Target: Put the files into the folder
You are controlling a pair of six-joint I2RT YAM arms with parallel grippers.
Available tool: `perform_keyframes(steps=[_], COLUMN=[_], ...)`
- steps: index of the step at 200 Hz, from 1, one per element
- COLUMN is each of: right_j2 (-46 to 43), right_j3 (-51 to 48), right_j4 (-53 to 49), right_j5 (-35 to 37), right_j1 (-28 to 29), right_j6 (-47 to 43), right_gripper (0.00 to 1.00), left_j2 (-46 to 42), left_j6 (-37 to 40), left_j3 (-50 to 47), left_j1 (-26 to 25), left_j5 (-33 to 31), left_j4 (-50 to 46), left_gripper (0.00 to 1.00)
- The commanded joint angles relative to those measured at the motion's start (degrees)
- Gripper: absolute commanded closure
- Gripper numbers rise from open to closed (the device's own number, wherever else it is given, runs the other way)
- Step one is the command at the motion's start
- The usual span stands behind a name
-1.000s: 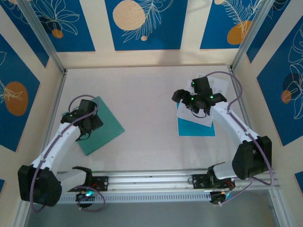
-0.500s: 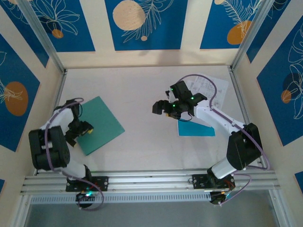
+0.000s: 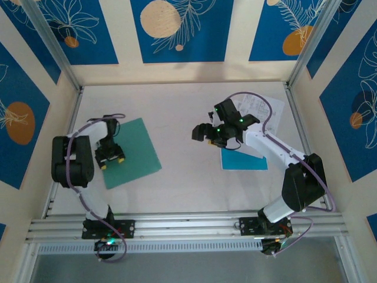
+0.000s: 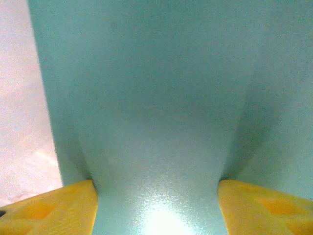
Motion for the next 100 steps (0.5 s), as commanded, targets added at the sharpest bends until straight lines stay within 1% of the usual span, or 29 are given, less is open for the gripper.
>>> perform_keyframes(steps=[1,18,28,58,77,100], right_j2=[1.38,2.54,3.29,5.95,8.17,12.09], right_j3=[0.03,-0.21,-0.34,-0.79,-0.36,1.56], right_j4=[-2.39,-2.64,-2.59,-0.98,0.35,1.51], right_j5=[-1.30,-1.85,-2.25,-4.08,-5.48,-7.27], right_j1=[-1.41,-1.86,-1.94,-1.97,-1.95,-1.57], right_j6=[1.60,2.53,3.22,5.79,7.07,8.47], right_gripper=[0.19,0.20,0.21,0.23,0.23,0.24], left_j2=[4.55,4.50,5.38,9.29,10.31,10.25], left_j6=[2.15,1.01,-0.24,-5.65,-8.54,-8.63], left_j3=[0.94,2.86,4.20,8.85,11.61,14.16], left_j1=[-6.55,-12.09,-14.94,-21.27,-23.65,-24.06], left_j5=[3.84,4.19,6.01,10.88,12.38,12.91], left_j4=[4.02,5.09,5.77,7.67,7.96,7.38], left_gripper=[0.36,0.38,0.39,0.39,0.39,0.38])
